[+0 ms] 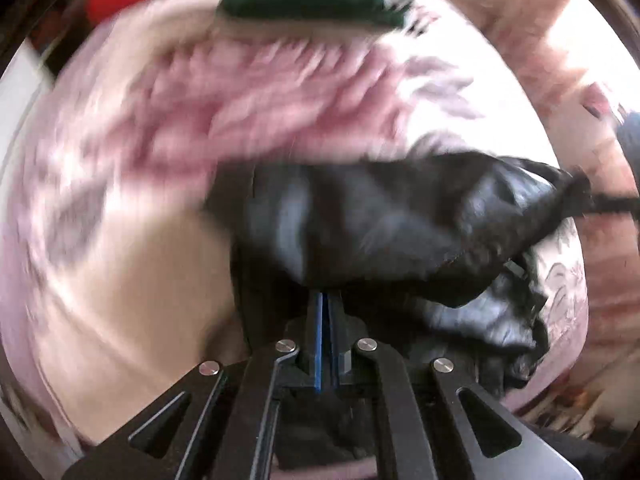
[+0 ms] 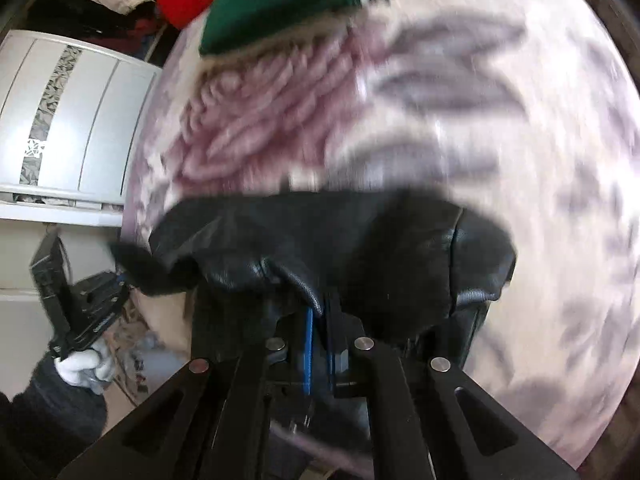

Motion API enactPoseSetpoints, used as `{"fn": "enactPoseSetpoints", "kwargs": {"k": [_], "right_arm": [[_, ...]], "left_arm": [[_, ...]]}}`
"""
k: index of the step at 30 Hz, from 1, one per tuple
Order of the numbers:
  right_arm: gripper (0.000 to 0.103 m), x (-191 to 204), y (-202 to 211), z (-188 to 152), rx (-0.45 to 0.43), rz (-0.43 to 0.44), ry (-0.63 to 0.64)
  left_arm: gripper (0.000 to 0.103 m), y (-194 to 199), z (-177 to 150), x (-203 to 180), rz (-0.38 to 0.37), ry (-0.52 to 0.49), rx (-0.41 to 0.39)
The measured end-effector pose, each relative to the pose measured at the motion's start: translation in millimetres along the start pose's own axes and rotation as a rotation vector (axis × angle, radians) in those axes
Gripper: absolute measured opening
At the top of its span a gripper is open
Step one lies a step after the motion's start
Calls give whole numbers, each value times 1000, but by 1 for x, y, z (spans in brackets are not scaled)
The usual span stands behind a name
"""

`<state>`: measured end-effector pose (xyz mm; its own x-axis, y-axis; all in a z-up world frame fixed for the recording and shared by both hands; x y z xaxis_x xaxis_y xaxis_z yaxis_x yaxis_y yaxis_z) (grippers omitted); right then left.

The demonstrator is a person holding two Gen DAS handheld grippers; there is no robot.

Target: Fold large clothes

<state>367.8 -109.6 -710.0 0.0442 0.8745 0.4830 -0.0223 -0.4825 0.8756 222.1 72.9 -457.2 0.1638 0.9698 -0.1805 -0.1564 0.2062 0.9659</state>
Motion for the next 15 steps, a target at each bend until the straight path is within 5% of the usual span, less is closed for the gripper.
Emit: {"fn": "enactPoseSetpoints", "kwargs": {"k": [3, 6, 11, 12, 13, 15], "right_arm": [[6, -15, -42, -44, 81, -7, -51], [7, -26, -69, -77, 126, -46, -48], [15, -43, -58, -91, 93, 70, -191], [16, -45, -48, -92, 67, 105, -217], [21, -47, -40, -93, 44, 133, -237], [58, -53, -20, -97, -5, 187, -280]], "left_arm": [[1, -22, -28, 23, -53, 172, 50], [3, -26, -53, 51, -184, 415, 90], [10, -8, -56, 85, -338, 655, 82], [23, -3, -51, 92, -364, 686, 54], [48, 0, -43, 98, -376, 702, 24], [64, 6, -25, 103, -406, 709, -38]]}}
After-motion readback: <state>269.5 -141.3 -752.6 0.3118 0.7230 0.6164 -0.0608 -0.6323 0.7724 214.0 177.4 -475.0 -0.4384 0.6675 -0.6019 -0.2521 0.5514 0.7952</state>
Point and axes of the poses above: each gripper's, at about its wrist camera, not at the fingertips, and y roughly against the way its jaws point, x to its left, z to its top, the point moved 2 cm from there along -y, roughly the way its jaws point, and after that the axes turned 1 degree about -z, right-handed, at the moved point
